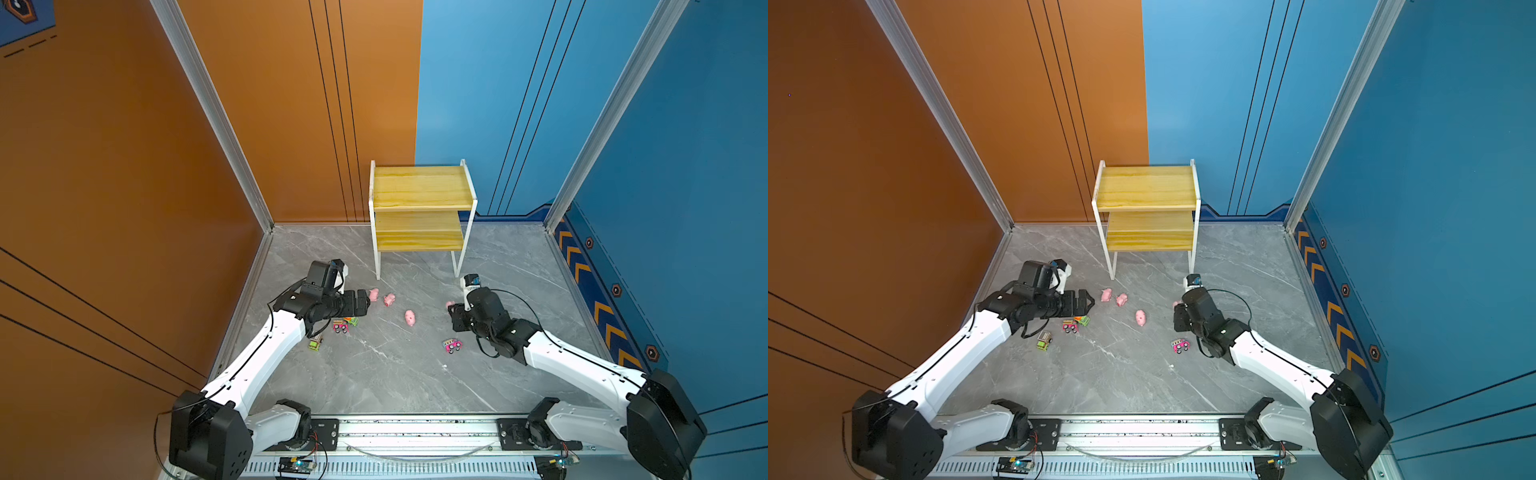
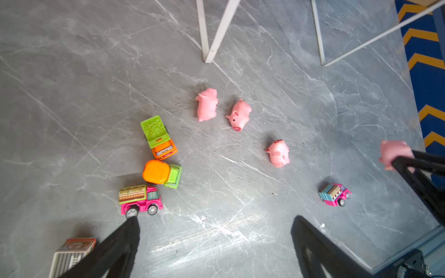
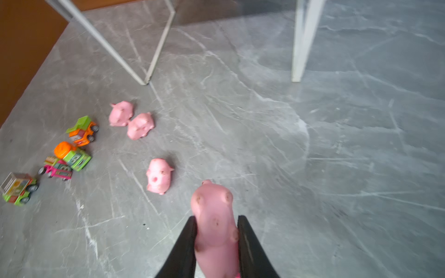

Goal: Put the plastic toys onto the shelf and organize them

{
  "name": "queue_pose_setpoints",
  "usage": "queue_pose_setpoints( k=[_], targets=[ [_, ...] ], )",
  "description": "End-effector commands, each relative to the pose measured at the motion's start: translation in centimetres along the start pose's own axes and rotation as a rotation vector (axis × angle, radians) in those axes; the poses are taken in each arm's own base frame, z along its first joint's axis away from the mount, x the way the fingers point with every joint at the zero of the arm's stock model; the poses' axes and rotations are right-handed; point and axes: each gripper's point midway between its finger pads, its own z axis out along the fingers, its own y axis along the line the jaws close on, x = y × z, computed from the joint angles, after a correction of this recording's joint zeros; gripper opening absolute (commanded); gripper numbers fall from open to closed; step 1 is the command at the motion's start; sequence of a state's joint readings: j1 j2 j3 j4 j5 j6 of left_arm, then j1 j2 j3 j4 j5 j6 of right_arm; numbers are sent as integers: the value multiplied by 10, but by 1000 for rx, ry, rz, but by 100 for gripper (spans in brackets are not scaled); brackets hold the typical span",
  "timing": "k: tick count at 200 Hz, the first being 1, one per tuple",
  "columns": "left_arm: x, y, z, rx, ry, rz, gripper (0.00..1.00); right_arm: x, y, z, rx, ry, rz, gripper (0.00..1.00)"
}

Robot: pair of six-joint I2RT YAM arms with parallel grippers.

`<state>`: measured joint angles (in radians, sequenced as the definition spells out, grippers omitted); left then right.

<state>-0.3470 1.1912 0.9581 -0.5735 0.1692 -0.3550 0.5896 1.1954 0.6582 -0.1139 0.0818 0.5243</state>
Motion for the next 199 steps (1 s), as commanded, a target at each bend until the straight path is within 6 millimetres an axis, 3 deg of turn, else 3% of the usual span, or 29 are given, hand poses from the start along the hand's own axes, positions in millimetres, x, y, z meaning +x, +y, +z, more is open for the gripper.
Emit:
queue_pose_setpoints(
  k=[1, 26, 50, 137, 170, 199],
  targets=[
    [-14, -26, -7, 33, -36, 73, 99, 36, -31, 1, 48, 153, 173, 29],
    [-24, -56, -10, 83, -44, 143, 99, 47, -51, 2, 95, 231, 266, 30],
    [-26, -69, -4, 110, -28, 179, 99, 56, -62, 4, 122, 318, 309, 30],
    [-13, -64, 15, 120, 47, 192, 99, 66, -93, 26, 178, 488, 446, 34],
    [-12, -61, 17, 124, 56, 181, 99, 50, -110, 26, 216, 457, 463, 43],
    [-15, -56, 16, 124, 54, 168, 99, 41, -126, 26, 245, 453, 471, 46]
  ],
)
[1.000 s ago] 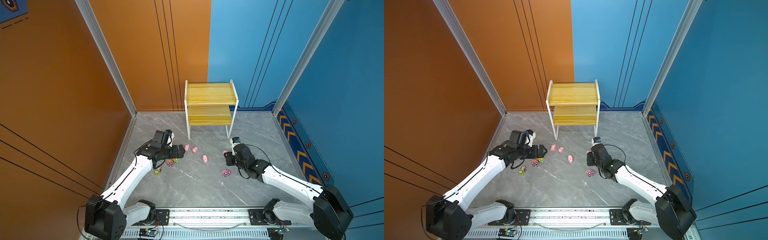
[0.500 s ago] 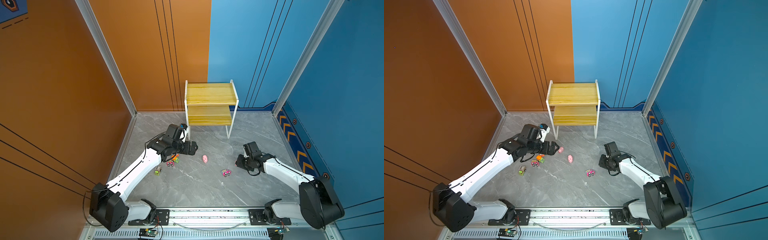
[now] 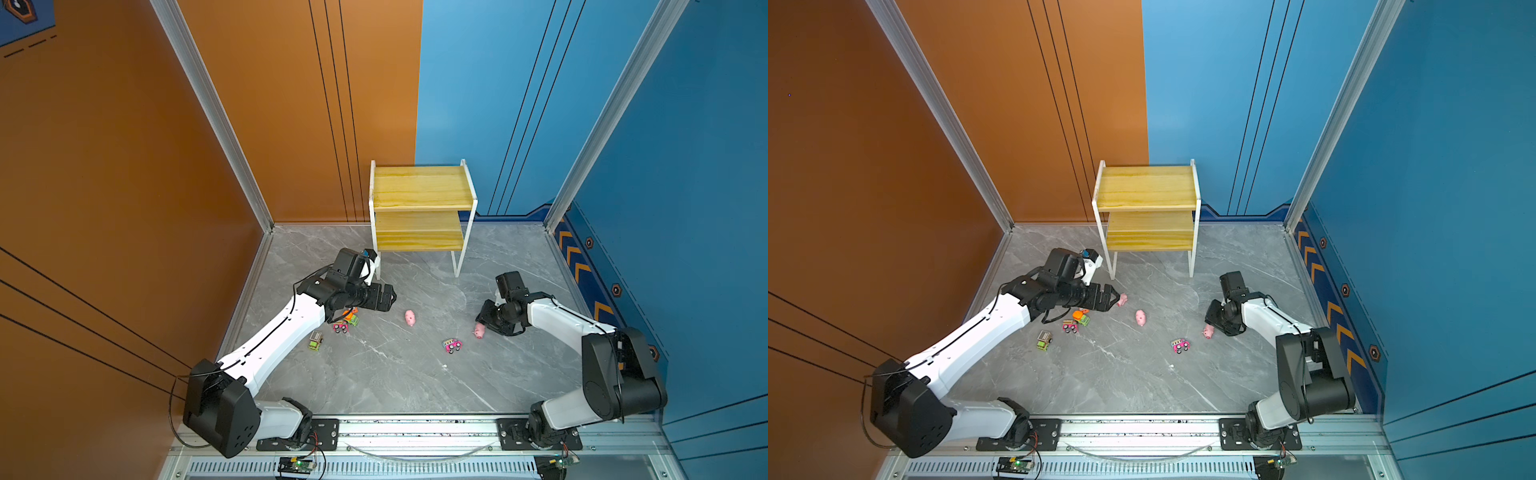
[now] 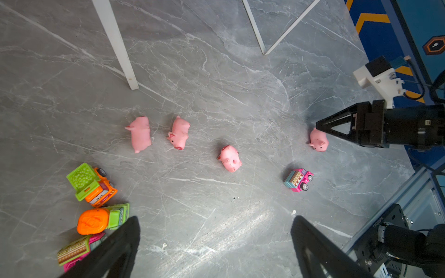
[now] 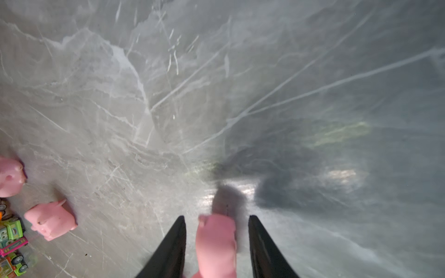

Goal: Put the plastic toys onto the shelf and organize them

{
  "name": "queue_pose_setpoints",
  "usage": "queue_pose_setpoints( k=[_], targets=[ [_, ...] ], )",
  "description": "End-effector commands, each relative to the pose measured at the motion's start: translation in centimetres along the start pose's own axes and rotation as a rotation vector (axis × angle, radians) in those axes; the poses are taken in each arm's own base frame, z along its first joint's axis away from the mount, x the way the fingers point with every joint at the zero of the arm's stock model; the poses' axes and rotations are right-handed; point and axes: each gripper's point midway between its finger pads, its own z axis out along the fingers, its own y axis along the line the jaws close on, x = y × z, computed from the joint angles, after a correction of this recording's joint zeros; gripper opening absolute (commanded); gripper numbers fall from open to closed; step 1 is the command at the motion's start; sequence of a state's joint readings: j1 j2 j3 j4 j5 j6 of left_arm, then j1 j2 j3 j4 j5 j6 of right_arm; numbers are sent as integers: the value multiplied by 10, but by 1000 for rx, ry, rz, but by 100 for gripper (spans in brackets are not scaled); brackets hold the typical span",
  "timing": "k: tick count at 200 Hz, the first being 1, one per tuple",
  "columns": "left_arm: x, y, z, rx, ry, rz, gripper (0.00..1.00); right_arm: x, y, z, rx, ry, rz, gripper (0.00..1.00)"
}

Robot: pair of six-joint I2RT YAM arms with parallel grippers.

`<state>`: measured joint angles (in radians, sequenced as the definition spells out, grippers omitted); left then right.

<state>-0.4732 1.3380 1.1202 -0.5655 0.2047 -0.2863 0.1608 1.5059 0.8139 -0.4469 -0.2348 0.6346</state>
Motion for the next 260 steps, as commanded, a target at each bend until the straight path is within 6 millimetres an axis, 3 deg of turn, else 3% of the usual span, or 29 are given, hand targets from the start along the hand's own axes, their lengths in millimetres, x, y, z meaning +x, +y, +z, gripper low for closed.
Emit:
queue_pose_setpoints(
  k=[1, 26, 56, 95, 131, 164, 260],
  targets=[
    [5, 5, 2, 14, 22, -4, 99, -7, -12, -2, 48, 15, -3, 46],
    [5, 9, 4, 7, 25, -15, 99, -21, -21, -7, 84, -10, -4, 46],
    [7, 14, 6, -6, 31, -20, 99, -34, -21, -31, 137, -112, -58, 47],
    [7, 15, 8, -9, 36, -26, 99, -27, -4, -58, 188, -218, -179, 47],
    [6, 15, 8, -10, 34, -31, 99, -10, 19, -48, 204, -198, -284, 41],
    [9, 16, 7, -18, 32, -27, 99, 3, 26, -37, 224, -168, -337, 35],
    [11, 13, 5, -16, 31, -22, 99, 24, 15, -17, 238, -109, -346, 30]
  ],
)
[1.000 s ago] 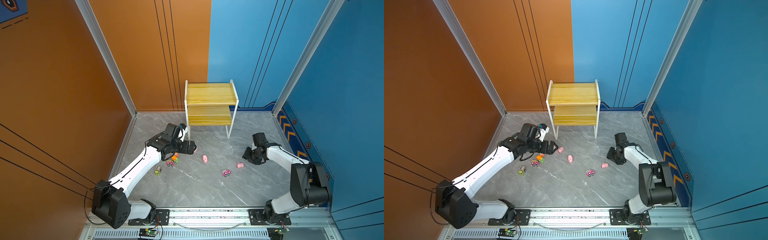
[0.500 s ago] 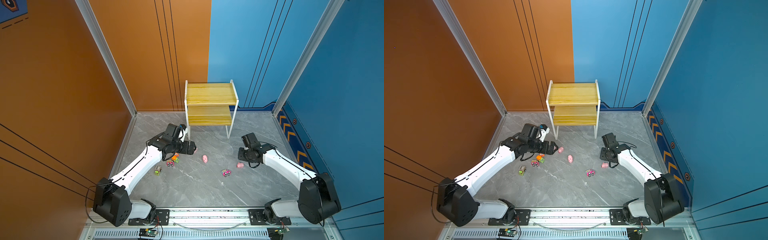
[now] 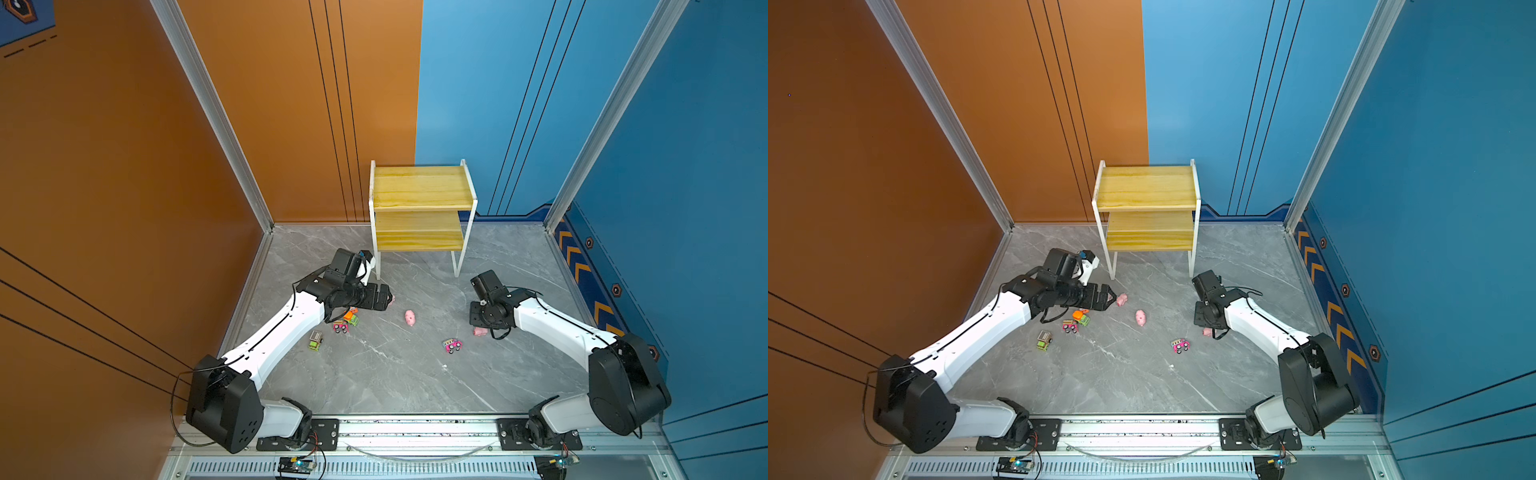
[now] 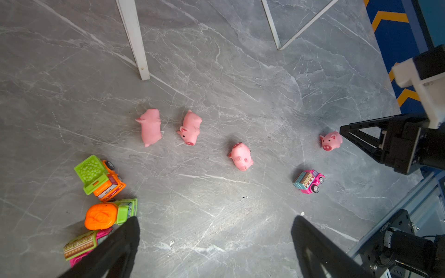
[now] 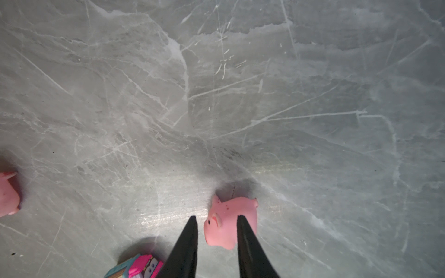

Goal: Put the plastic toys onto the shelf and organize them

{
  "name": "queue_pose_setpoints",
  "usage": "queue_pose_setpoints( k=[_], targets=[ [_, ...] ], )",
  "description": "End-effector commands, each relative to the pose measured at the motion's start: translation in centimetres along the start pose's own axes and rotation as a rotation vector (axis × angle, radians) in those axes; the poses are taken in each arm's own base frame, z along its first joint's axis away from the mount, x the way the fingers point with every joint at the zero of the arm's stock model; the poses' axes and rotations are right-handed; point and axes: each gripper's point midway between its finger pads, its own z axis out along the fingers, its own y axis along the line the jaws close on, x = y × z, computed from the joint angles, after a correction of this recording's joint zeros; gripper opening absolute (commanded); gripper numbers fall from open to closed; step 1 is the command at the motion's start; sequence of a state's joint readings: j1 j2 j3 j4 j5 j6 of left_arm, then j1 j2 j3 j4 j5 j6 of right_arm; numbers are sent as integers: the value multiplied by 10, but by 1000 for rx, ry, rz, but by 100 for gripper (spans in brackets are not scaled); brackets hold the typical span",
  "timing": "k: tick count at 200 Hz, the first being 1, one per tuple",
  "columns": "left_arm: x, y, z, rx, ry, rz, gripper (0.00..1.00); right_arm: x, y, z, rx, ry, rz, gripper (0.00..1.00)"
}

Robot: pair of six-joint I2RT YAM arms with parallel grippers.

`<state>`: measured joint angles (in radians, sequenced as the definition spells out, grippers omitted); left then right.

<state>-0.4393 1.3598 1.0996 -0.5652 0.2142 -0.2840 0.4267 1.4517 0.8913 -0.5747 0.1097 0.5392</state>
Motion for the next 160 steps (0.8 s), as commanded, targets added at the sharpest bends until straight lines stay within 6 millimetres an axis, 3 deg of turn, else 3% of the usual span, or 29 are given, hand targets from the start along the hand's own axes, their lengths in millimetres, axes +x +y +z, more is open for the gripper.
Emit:
queue_pose_setpoints(
  k=[1, 80, 160],
  targets=[
    [4, -2, -3, 6, 1, 11, 99, 16, -6, 6, 22, 32, -5, 30],
    [5, -4, -1, 10, 8, 16, 99, 38, -4, 13, 5, 46, 6, 28],
    [9, -8, 4, 16, 25, 24, 99, 67, -16, 11, 4, 61, 42, 27]
  ],
)
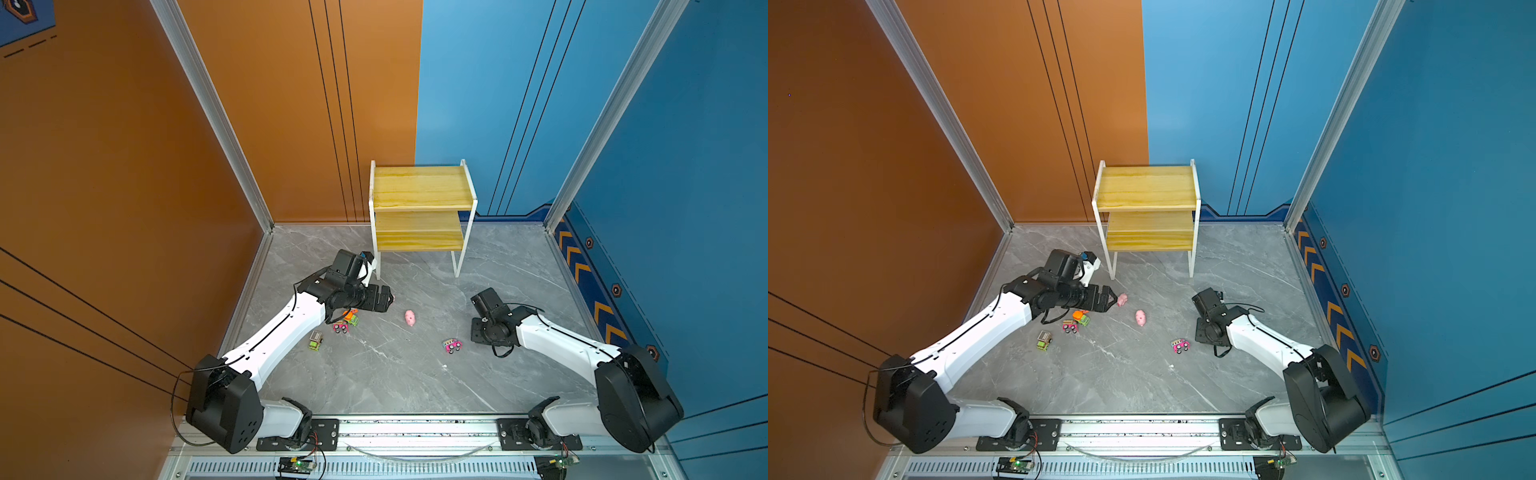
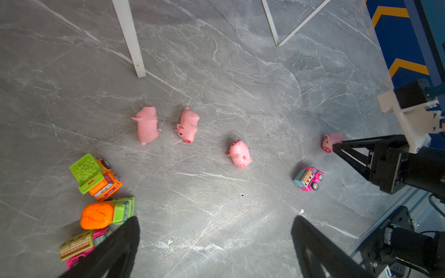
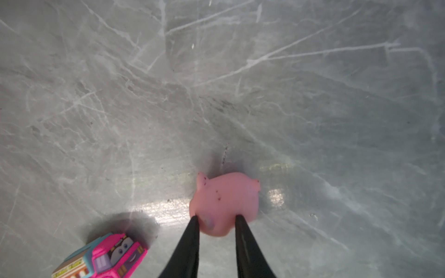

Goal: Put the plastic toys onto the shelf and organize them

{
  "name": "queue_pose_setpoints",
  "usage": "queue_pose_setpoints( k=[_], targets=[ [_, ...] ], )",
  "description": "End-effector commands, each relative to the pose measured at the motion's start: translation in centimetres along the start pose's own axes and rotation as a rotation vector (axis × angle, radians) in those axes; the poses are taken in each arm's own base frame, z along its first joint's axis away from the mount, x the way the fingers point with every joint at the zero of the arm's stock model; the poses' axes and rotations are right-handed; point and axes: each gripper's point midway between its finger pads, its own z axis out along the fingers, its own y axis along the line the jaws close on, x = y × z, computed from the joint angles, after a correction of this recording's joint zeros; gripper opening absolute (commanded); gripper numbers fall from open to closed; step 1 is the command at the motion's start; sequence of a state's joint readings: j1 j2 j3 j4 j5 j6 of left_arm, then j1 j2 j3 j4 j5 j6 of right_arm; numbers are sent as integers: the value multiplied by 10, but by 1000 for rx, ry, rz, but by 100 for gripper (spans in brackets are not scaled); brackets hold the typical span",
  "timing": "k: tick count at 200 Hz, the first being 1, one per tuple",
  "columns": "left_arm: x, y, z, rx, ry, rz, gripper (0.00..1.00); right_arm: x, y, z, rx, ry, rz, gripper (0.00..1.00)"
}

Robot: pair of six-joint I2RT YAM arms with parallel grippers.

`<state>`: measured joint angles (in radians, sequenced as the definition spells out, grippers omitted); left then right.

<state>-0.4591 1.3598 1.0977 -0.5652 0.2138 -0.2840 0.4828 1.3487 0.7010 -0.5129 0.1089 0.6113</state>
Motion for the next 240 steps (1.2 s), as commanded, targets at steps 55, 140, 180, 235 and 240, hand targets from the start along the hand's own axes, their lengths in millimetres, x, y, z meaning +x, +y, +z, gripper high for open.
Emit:
queue_pose_setpoints(
  k=[55, 140, 180, 235, 240],
  targets=[
    [7, -4, 4, 10, 24, 12, 100, 25, -14, -6, 17, 21, 44, 28],
    [8, -10, 0, 18, 13, 42, 98, 1, -14, -41, 4, -103, 251, 47],
    [10, -16, -6, 16, -1, 76, 98, -5, -21, -40, 25, -123, 501, 59],
    [12, -24, -9, 44, -2, 84, 98, -13, -17, -31, 49, -110, 769, 59],
    [12, -25, -9, 47, -2, 85, 98, -15, -16, -30, 52, -109, 788, 59]
  ],
)
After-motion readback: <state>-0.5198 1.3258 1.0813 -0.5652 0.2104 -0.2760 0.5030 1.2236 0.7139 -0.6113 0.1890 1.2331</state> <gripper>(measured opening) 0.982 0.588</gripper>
